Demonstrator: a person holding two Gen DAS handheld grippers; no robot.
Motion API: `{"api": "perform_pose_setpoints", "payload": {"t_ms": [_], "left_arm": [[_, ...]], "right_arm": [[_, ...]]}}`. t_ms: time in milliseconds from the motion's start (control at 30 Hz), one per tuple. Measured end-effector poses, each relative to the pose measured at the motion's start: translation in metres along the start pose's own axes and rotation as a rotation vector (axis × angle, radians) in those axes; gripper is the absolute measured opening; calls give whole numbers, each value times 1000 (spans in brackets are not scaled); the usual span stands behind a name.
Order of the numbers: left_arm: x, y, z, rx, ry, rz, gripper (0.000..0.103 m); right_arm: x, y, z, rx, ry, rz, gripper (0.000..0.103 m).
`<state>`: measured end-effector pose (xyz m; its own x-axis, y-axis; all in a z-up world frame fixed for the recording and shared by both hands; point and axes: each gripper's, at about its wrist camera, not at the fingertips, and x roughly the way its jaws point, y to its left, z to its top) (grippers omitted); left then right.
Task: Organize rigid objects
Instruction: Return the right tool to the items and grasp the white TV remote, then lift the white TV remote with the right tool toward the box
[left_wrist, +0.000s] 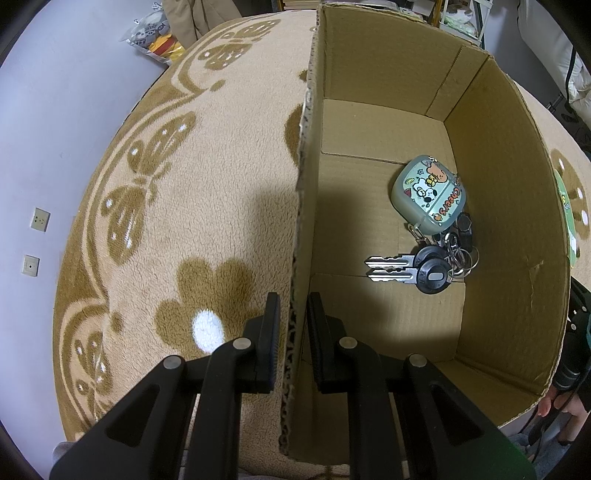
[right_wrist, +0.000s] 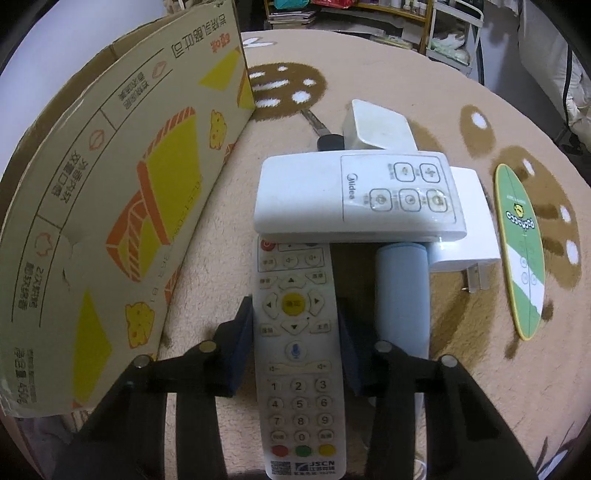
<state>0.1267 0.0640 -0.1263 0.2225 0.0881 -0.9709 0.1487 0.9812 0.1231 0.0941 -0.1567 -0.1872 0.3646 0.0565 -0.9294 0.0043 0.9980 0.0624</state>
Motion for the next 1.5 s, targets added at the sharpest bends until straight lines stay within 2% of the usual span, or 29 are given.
{"api": "perform_pose_setpoints", "payload": {"t_ms": [400, 567, 867, 1133, 1300, 1500], "left_arm": [[3, -4, 0, 6, 7, 9, 12], [3, -6, 0, 10, 8, 14, 12], [3, -7, 0, 11, 8, 15, 12], [2, -7, 1, 7, 9, 12, 12], [1, -6, 1, 6, 9, 10, 12], [1, -6, 1, 5, 9, 10, 12]], "right_arm": [[-5, -4, 1, 7, -7, -2, 45], [-16, -3, 3, 16, -35, 11, 44], [-46, 0, 7, 28, -132, 37, 43], [-67, 2, 25, 23, -187, 45, 42], [-93, -2, 36, 14, -256, 49, 37], [-124, -4, 54, 12, -346, 63, 36]]}}
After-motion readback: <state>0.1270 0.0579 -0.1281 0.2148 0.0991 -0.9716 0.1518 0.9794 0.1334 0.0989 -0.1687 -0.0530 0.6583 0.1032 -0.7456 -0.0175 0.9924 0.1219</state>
